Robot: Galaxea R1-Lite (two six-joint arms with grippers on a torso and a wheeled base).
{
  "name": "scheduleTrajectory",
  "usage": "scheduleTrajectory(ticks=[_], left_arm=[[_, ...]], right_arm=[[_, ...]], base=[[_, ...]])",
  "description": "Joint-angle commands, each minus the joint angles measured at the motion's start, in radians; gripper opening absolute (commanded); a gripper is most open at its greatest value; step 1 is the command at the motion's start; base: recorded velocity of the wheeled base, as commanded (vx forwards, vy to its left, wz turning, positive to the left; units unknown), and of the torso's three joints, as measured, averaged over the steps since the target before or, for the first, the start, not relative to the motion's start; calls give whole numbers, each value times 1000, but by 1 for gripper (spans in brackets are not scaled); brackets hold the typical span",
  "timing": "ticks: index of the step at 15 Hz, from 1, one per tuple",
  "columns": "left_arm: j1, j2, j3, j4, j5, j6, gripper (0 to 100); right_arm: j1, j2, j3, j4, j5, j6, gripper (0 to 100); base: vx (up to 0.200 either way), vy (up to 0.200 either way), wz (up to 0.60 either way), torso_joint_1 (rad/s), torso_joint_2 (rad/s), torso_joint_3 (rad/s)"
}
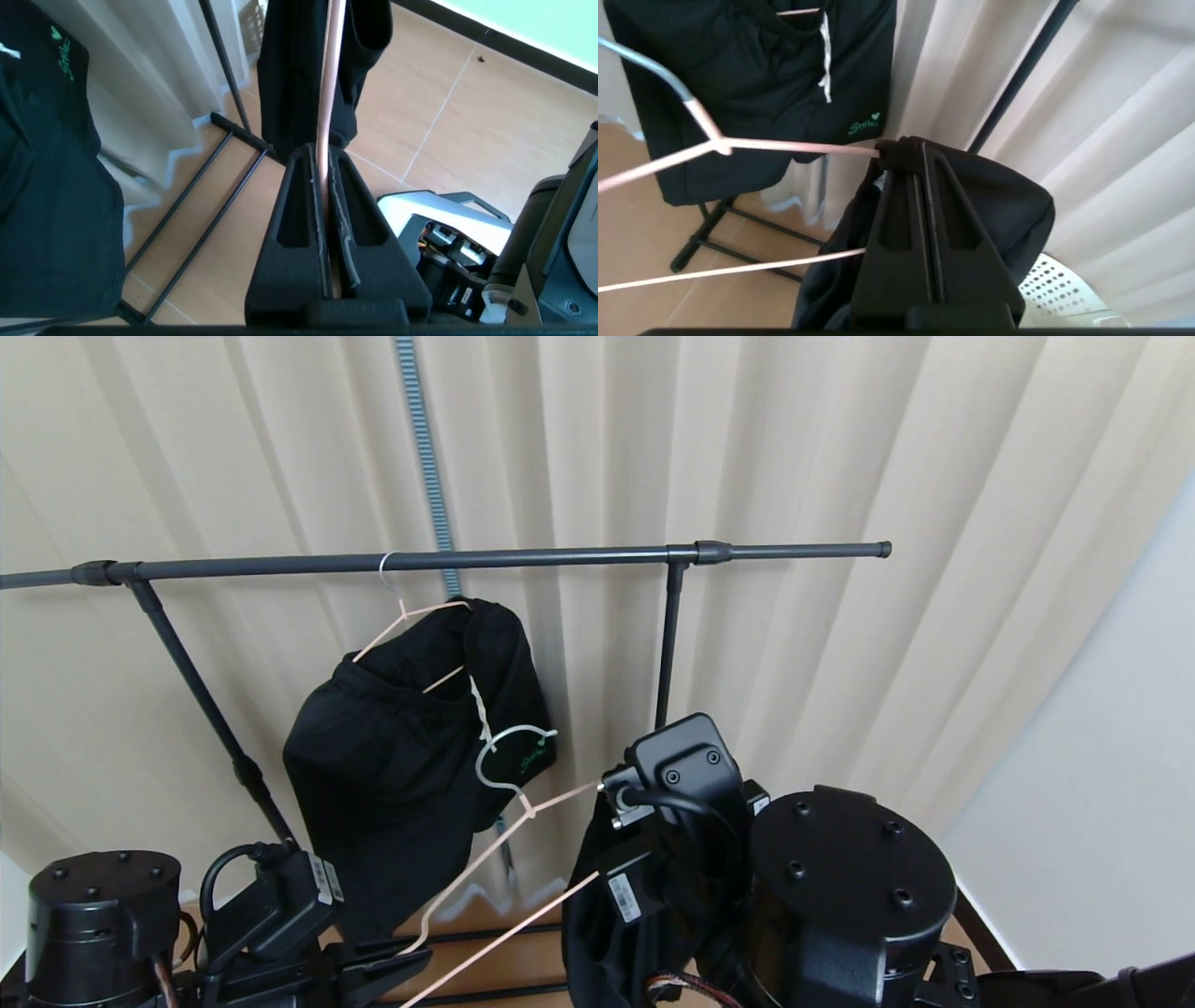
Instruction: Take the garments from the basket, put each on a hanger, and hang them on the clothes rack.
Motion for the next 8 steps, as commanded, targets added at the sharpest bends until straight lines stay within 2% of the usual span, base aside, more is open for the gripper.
scheduleTrajectory(ticks=[1,8], left_arm=[[-4,-1,4,0,0,1,0],[-16,-4,13,-2,0,1,0]], right_arm=[[5,5,-12,0,2,18,0],[22,-24,-23,-1,74,86,0]], base=[[0,0,0,0,0,0],[0,0,0,0,0,0]])
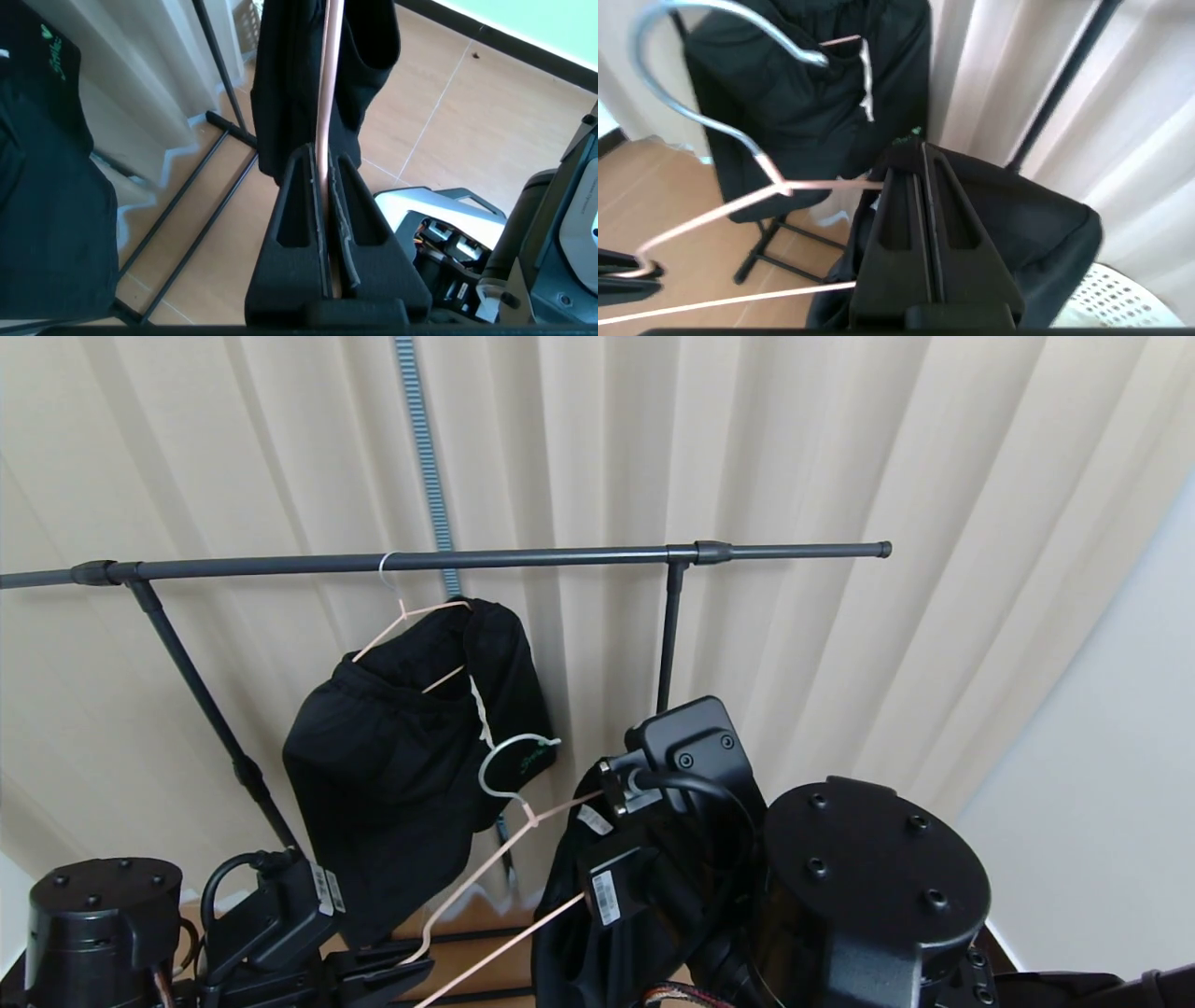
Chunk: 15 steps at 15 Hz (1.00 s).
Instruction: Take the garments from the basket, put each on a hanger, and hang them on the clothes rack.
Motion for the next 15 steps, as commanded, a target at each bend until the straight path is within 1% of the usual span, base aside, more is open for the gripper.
scheduleTrajectory(ticks=[1,8,12,15], left_arm=[[-2,0,-1,0,0,0,0],[-3,-25,1,-5,0,-1,0],[-43,-42,40,-83,0,-1,0],[-45,-42,43,-91,0,-9,0]], right_arm=[[5,-19,2,1,31,17,0],[36,-34,5,1,98,72,0],[36,-30,2,1,100,75,0],[36,-27,5,-1,95,77,0]], base=[[0,0,0,0,0,0],[0,0,0,0,0,0],[0,0,0,0,0,0],[0,0,0,0,0,0]])
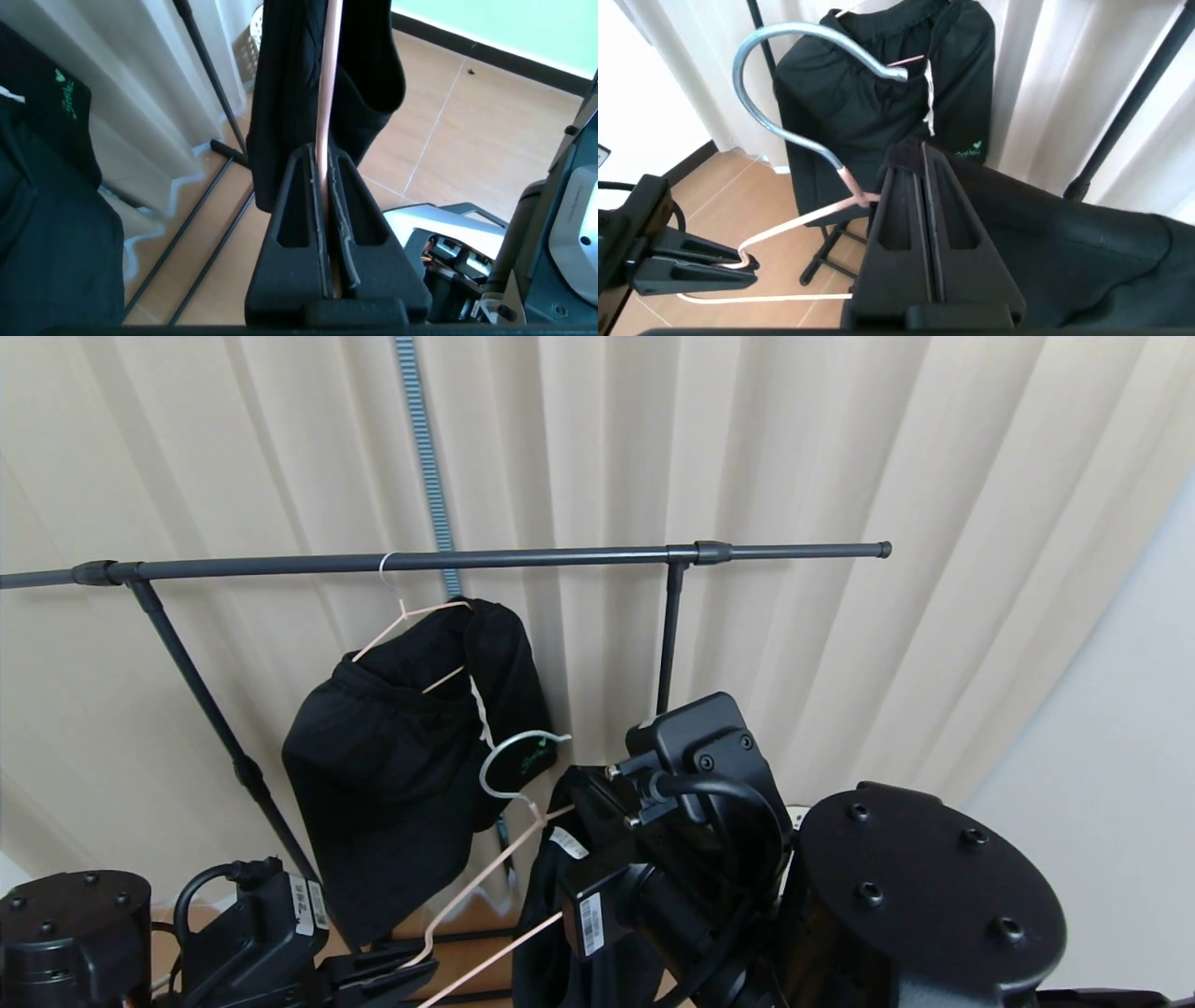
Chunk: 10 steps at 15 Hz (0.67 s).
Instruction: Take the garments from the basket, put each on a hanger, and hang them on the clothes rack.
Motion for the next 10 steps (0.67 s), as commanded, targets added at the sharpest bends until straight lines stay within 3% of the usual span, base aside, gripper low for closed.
scheduleTrajectory(ticks=[1,4,7,10], left_arm=[[-1,-4,2,-1,0,-1,0],[-1,-4,2,-1,0,-6,0],[-1,-19,2,-1,0,-7,0],[0,-18,0,-2,0,-7,0]], right_arm=[[0,-2,4,-9,-1,-3,100],[-49,-12,15,-17,-4,-26,100],[-87,-31,59,-90,0,-115,100],[-89,-24,71,-119,2,-140,100]], base=[[0,0,0,0,0,0],[0,0,0,0,0,0],[0,0,0,0,0,0],[0,0,0,0,0,0]])
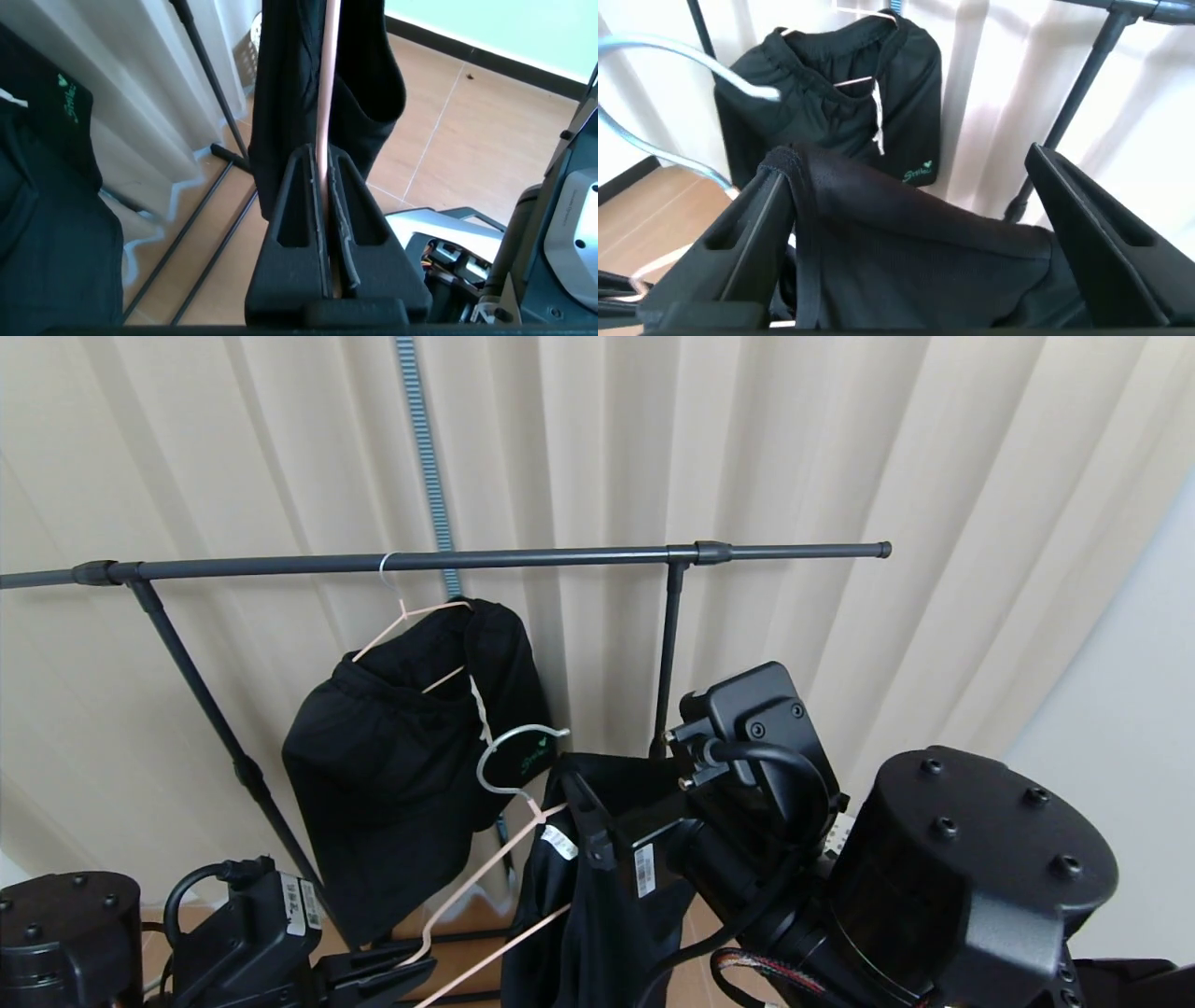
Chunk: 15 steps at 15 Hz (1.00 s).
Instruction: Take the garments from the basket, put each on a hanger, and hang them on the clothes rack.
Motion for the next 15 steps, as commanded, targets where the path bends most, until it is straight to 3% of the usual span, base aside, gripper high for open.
scheduleTrajectory(ticks=[1,6,12,15], left_arm=[[4,-1,-3,0,0,-3,0],[7,5,-3,-66,0,-78,0],[19,4,-5,-85,0,-103,0],[19,5,9,-88,-25,-101,0]], right_arm=[[-1,1,8,-1,0,-1,100],[27,-7,25,-1,5,0,100],[36,-63,85,9,100,-6,100],[21,-131,143,19,184,-90,100]], base=[[0,0,0,0,0,0],[0,0,0,0,0,0],[0,0,0,0,0,0],[0,0,0,0,0,0]])
